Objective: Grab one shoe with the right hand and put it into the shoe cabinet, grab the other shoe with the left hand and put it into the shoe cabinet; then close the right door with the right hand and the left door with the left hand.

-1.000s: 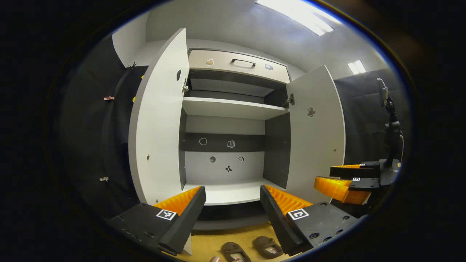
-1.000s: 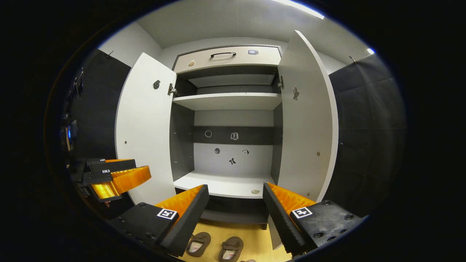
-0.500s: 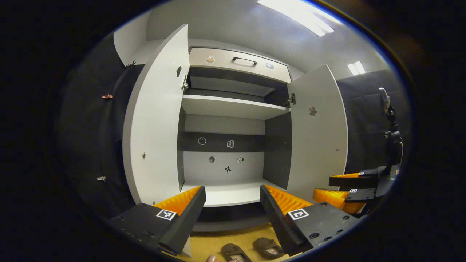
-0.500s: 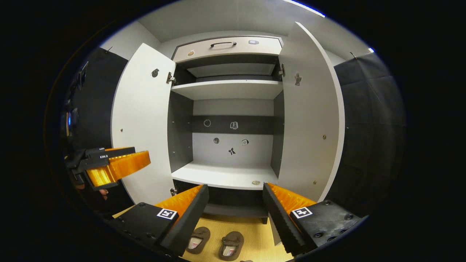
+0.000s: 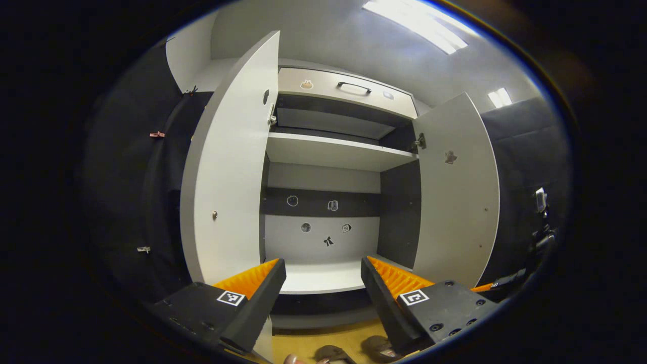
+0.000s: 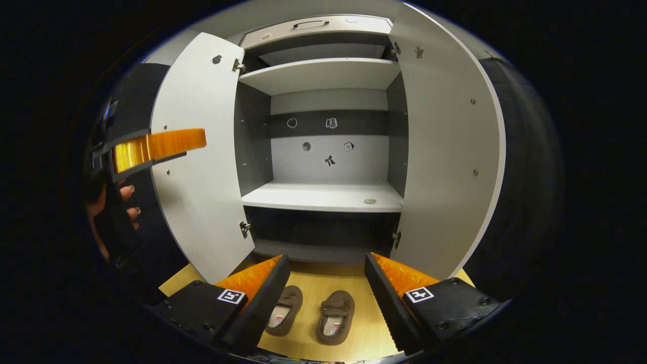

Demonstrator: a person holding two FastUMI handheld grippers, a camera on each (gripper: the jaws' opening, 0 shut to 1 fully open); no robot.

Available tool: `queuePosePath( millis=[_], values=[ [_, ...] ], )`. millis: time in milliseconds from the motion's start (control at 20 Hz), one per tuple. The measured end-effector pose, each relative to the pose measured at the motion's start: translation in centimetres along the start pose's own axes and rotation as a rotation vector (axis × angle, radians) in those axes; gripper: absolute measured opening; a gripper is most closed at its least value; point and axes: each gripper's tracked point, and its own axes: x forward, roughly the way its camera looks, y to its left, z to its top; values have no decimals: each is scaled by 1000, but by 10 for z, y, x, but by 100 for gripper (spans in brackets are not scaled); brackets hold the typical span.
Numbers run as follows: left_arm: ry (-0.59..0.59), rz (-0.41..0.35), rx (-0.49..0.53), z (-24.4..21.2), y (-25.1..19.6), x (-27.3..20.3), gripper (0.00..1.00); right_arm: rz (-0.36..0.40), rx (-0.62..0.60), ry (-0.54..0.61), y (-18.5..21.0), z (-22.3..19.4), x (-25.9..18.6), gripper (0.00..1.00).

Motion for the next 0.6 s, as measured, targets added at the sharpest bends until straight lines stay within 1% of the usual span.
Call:
queuePosePath(
  millis=[100,350,600],
  values=[
    [0,3,3,-7,6,0,95,4,8,43,3,-25,9,99],
    [24,26,60,-25,8,10,95,-4,48,146,4,-92,32,99],
    [42,19,67,-48,6,16,95,3,95,255,7,-165,55,99]
  ],
)
